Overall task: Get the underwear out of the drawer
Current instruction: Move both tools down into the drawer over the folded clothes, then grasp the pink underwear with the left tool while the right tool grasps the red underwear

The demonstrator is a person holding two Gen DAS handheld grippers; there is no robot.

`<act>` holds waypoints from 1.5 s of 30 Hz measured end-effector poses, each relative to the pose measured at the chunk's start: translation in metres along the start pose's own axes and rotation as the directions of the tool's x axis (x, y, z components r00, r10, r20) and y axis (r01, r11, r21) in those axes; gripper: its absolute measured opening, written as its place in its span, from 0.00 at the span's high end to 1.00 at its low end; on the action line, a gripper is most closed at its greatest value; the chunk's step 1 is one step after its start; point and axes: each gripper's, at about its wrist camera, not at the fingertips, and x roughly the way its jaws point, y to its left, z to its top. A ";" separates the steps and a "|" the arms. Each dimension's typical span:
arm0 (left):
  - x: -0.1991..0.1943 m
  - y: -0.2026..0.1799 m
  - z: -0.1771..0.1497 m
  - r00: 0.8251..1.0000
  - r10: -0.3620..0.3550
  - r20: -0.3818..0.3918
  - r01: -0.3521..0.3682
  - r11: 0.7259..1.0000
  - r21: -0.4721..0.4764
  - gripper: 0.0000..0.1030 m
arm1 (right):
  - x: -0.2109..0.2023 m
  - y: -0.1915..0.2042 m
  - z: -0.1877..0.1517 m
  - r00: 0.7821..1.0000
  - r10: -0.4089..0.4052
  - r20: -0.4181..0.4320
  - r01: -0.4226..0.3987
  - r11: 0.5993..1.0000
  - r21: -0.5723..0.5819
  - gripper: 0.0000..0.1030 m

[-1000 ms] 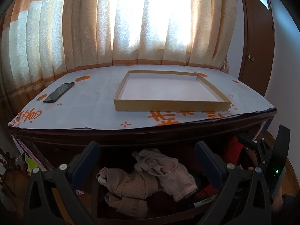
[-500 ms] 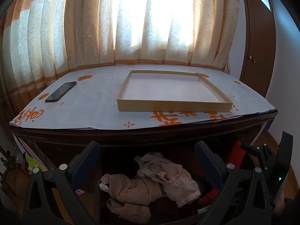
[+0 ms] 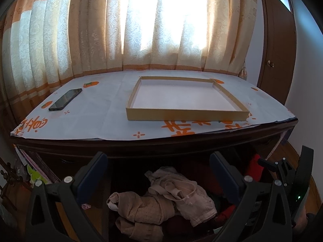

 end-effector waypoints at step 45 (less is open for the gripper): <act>0.064 -0.005 -0.033 0.967 0.037 -0.253 -0.021 0.998 0.067 0.00 | 0.029 -0.016 0.036 0.978 0.026 -0.205 -0.019 0.999 0.040 0.01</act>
